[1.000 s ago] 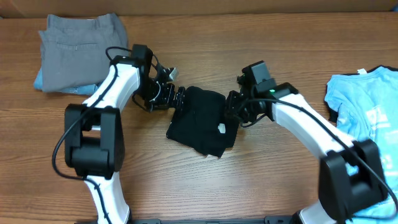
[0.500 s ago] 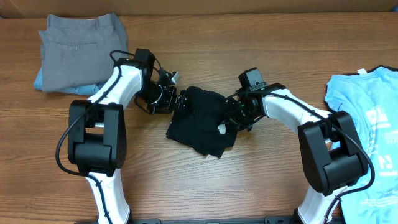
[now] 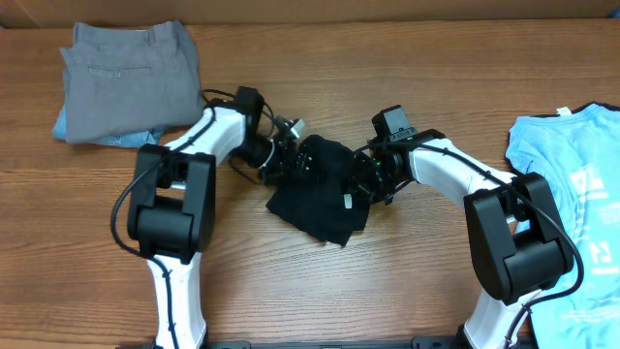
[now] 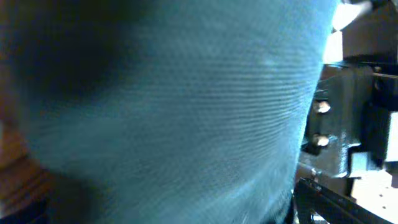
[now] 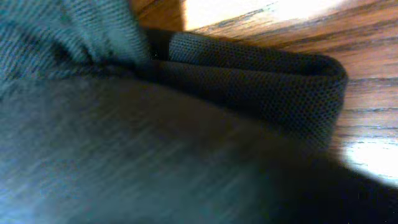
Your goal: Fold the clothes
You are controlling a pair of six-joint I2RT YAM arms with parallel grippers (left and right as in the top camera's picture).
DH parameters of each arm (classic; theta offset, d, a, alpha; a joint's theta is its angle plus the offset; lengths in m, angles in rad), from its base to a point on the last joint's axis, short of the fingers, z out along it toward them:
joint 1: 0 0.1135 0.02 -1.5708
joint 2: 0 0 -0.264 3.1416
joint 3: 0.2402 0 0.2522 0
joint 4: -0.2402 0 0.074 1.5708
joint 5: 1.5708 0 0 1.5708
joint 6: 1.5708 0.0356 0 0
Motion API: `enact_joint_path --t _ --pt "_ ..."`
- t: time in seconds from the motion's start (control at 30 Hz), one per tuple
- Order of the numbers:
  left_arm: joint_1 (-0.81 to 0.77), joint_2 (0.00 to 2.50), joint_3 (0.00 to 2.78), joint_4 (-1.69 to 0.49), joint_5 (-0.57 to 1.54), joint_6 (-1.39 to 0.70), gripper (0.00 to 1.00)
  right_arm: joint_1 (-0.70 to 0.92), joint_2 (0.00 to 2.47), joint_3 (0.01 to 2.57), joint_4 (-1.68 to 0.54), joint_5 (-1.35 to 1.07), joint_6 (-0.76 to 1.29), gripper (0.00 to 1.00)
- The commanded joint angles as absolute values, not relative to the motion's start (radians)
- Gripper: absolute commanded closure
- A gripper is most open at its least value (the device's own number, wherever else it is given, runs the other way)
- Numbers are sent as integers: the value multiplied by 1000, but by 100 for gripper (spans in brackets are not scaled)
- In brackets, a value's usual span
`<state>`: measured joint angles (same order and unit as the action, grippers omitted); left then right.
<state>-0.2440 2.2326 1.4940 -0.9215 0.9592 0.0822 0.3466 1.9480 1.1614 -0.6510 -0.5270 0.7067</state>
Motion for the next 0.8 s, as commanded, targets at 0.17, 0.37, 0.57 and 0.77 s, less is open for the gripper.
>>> enact_joint_path --t 0.17,0.37,0.57,0.77 --pt "-307 2332 1457 -907 891 67 22 347 1978 1163 -652 -504 711 75" --pt "-308 2332 1457 -904 896 67 53 347 1978 1163 -657 -507 711 78" --pt "-296 2332 1458 -907 910 64 86 313 1939 1172 -716 -518 683 79" --pt "-250 2311 1485 -957 910 70 96 222 1799 1209 -790 -499 628 79"
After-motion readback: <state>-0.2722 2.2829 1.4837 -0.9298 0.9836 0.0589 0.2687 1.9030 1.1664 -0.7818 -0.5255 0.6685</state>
